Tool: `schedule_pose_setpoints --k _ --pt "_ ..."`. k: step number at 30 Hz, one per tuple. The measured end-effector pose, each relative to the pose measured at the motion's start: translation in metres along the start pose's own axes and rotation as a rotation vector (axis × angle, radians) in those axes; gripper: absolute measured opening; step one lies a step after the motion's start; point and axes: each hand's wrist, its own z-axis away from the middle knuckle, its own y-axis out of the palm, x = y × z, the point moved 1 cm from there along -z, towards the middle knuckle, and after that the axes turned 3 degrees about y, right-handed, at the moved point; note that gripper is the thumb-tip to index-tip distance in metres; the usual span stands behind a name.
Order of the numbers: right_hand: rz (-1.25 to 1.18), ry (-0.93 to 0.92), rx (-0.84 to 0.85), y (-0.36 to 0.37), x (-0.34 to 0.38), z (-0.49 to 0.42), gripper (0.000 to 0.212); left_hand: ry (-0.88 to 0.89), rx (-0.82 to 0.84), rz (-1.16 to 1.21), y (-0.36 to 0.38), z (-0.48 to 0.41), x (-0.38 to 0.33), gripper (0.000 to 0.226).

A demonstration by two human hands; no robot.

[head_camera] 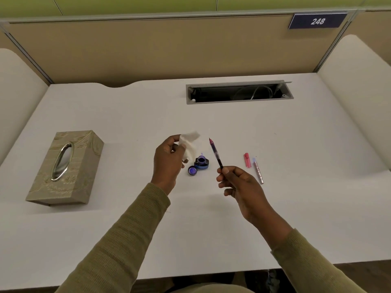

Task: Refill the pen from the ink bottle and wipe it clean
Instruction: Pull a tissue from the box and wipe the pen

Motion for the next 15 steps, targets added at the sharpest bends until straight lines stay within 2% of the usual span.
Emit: schedule_pose_setpoints --k 7,15 --pt "-0.099 0.040 -0.001 -0.009 -0.004 0.001 0.019 -0.047 0.164 -0.077 0.027 0.028 0.011 0.024" --pt "-0.144 0.100 -0.013 -0.021 -0.014 0.001 0.021 -0.126 0.211 -0.128 0.048 0.050 0.023 0.027"
